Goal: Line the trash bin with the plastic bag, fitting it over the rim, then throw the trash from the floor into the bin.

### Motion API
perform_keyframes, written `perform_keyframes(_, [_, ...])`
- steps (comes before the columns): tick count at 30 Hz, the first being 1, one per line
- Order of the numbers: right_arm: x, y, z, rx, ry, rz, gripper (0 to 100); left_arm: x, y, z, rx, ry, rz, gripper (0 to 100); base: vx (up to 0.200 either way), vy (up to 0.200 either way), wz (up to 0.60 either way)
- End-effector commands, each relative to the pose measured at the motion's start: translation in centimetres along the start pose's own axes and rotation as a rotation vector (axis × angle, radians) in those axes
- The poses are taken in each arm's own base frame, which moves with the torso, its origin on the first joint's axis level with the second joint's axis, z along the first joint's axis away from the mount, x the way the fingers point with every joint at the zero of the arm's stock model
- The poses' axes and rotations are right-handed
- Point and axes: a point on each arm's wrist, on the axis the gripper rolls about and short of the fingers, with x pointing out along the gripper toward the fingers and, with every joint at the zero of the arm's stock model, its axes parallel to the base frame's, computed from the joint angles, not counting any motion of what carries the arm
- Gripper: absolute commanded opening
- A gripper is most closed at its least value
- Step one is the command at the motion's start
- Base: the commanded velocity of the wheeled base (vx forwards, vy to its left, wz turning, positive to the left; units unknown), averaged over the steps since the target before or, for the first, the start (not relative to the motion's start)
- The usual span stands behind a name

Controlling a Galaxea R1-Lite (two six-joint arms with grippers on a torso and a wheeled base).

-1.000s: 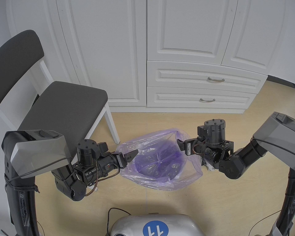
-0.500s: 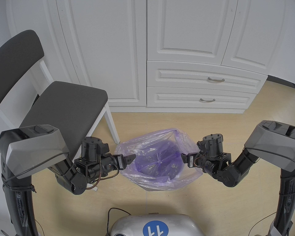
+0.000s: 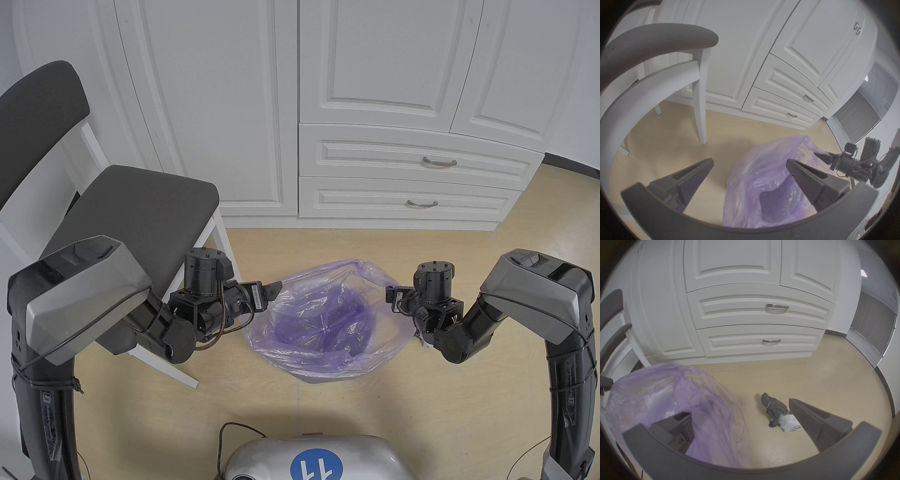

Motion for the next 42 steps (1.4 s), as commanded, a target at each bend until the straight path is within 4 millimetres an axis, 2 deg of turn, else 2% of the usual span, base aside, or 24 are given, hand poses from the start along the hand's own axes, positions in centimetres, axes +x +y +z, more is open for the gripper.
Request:
perform_keyframes(1, [1.5, 0.0, -1.5, 0.002, 0.006, -0.014, 100, 1.6, -0.1, -0.6, -0.001, -0.007, 0.026, 100, 0.000, 0.000, 0.00])
perform_keyframes(4, [2.5, 0.5, -0.9, 0.052, -0.059, -0.003, 100, 3.1, -0.3, -0.6, -0.007, -0.048, 0.115, 100, 0.000, 0.000, 0.00])
perform_keyframes(7, [3.0, 1.0, -1.1, 0.095, -0.080, 0.008, 100, 4.0, -0.3, -0.5, -0.038, -0.076, 0.128, 100, 0.000, 0.000, 0.00])
perform_keyframes(16, [5.2, 1.4, -3.2, 0.165, -0.080, 0.008, 100, 4.7, 0.2, 0.1, -0.091, -0.126, 0.146, 100, 0.000, 0.000, 0.00])
perform_keyframes(21, [5.6, 1.5, -4.0, 0.161, -0.071, 0.009, 100, 3.4, -0.3, 1.5, -0.100, -0.141, 0.136, 100, 0.000, 0.000, 0.00])
perform_keyframes(25, [5.4, 1.6, -3.5, 0.178, -0.079, 0.013, 100, 0.9, -1.3, 2.6, -0.108, -0.148, 0.078, 100, 0.000, 0.000, 0.00])
perform_keyframes(28, [5.0, 1.7, -2.6, 0.189, -0.092, 0.013, 100, -0.5, -1.6, 2.4, -0.098, -0.103, 0.033, 100, 0.000, 0.000, 0.00])
perform_keyframes(29, [4.5, 1.7, -1.9, 0.190, -0.095, 0.017, 100, -1.5, -1.5, 1.9, -0.084, -0.053, -0.004, 100, 0.000, 0.000, 0.00])
perform_keyframes(32, [3.7, 1.7, -1.1, 0.189, -0.097, 0.022, 100, -2.3, -1.1, 0.7, -0.041, 0.058, -0.058, 100, 0.000, 0.000, 0.00])
perform_keyframes(35, [3.3, 1.8, -0.9, 0.186, -0.093, 0.026, 100, -2.0, -0.7, -0.2, -0.013, 0.128, -0.042, 100, 0.000, 0.000, 0.00])
perform_keyframes(38, [3.5, 1.7, -1.6, 0.178, -0.080, 0.025, 100, 0.7, 0.2, -2.5, -0.022, 0.213, 0.021, 100, 0.000, 0.000, 0.00])
perform_keyframes(42, [4.0, 1.7, -2.5, 0.174, -0.067, 0.025, 100, 1.9, 0.5, -2.1, -0.084, 0.185, 0.065, 100, 0.000, 0.000, 0.00])
